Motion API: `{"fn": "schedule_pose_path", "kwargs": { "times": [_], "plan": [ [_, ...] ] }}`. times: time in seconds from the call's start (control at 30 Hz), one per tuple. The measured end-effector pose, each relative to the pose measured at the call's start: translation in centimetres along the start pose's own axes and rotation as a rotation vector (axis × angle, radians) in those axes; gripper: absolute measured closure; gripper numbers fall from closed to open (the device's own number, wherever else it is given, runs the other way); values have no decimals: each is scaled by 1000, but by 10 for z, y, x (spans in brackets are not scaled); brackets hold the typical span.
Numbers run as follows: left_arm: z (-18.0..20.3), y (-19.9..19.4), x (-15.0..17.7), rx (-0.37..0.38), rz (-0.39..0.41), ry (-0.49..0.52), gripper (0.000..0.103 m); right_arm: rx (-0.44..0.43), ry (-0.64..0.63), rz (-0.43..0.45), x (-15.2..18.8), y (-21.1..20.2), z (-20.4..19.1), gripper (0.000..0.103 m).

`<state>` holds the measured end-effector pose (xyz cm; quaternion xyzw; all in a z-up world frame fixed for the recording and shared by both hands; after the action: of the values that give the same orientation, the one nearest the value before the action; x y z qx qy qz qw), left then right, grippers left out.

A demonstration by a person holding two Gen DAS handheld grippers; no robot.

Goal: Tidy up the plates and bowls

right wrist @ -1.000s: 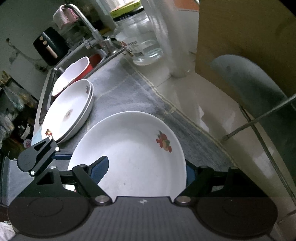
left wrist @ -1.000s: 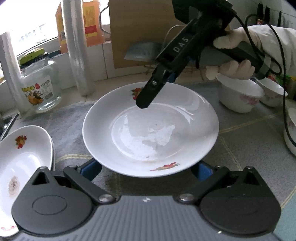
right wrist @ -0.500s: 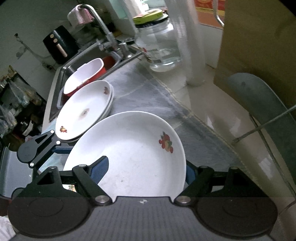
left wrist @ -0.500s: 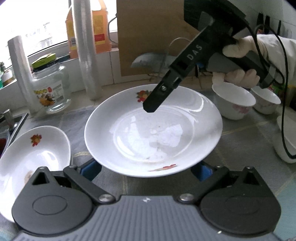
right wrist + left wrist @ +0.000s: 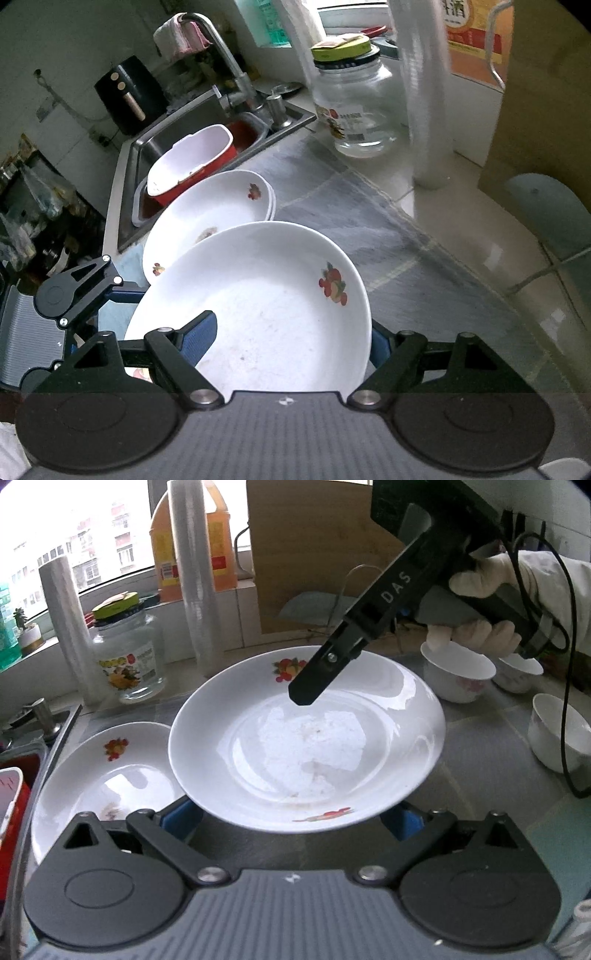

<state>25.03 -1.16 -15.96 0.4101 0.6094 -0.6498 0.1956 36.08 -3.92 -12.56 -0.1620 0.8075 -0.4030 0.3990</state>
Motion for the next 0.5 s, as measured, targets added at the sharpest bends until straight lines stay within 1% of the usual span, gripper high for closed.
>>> {"fn": "schedule_pose_path", "kwargs": {
  "times": [0.23,0.5],
  "plan": [
    [-27,-15,10,17,-2,15,2,17,5,9,-14,12,-27,17],
    [-57,-25,14,15,8,14,2,26,1,18,-35,28,-48,17]
  ]
}}
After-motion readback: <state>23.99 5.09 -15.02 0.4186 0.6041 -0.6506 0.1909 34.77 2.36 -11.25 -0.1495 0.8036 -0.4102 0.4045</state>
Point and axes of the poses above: each gripper's, at about its wrist camera, not at the fingertips, and y roughly the way its jaws point, z to its right, x to its underside, the point moved 10 cm from there along y, roughly the way its jaws point
